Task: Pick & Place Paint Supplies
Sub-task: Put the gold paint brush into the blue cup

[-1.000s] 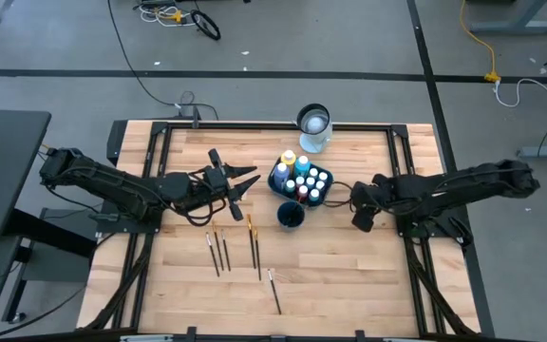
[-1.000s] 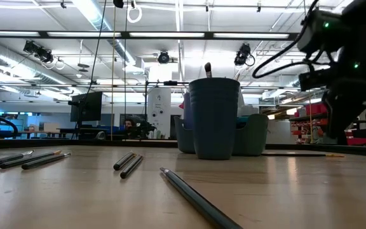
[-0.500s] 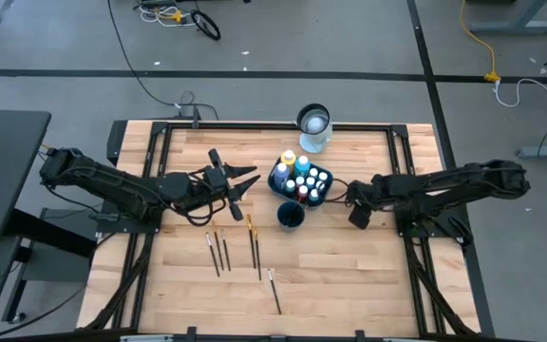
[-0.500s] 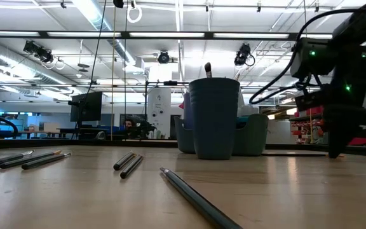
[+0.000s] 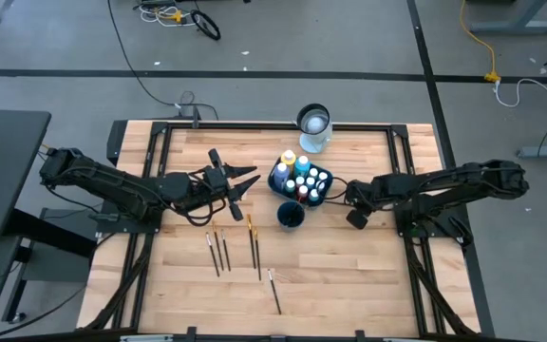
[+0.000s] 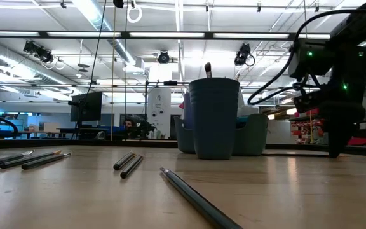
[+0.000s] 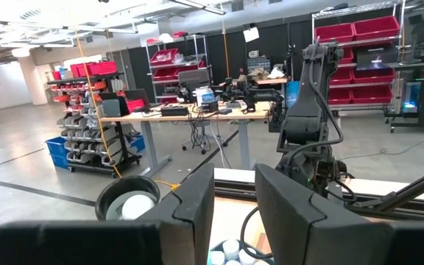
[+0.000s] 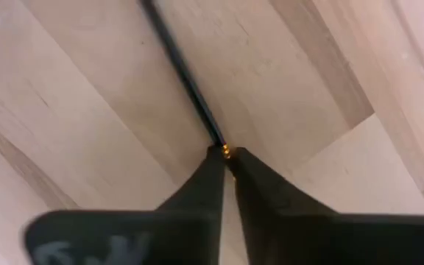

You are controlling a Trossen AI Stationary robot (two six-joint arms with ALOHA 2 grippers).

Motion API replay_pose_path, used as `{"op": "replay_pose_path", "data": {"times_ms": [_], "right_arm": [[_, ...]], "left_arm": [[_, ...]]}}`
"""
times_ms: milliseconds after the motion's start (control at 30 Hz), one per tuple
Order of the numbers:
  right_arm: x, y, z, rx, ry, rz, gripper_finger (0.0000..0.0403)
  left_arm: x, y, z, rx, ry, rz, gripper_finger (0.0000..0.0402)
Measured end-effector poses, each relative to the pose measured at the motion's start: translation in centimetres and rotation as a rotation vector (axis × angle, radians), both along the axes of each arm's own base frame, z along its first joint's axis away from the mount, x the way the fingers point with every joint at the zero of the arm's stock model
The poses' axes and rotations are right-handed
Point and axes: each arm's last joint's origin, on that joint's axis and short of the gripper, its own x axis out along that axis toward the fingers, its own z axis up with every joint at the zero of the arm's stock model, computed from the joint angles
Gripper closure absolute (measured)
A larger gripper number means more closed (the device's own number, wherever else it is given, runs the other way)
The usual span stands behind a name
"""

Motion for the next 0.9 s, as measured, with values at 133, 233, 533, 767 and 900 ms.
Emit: {"op": "replay_pose_path", "data": {"times_ms": [133,233,533,767,900], "right_arm": [[0.3,0.1,0.3,0.023,-0.007,0.002,0.0394],[0.8,0.4,0.8,0.039,-0.021,0.023,0.0391],[2.6,2.0,4.0,0.144,-0.043,0.094,0.0402],[3.6,4.4,6.9,0.191,-0.065,0.228,0.0402],[4.0,5.6,8.0,0.152,-0.091,0.29,0.0403]], "left_arm": [[0.0,0.0,0.0,0.0,0.0,0.0,0.0293],[0.0,0.0,0.0,0.0,0.0,0.0,0.0293],[0.0,0.0,0.0,0.0,0.0,0.0,0.0293],[0.0,0.0,0.0,0.0,0.0,0.0,0.0293],[0.0,0.0,0.0,-0.012,-0.006,-0.001,0.0293]]}}
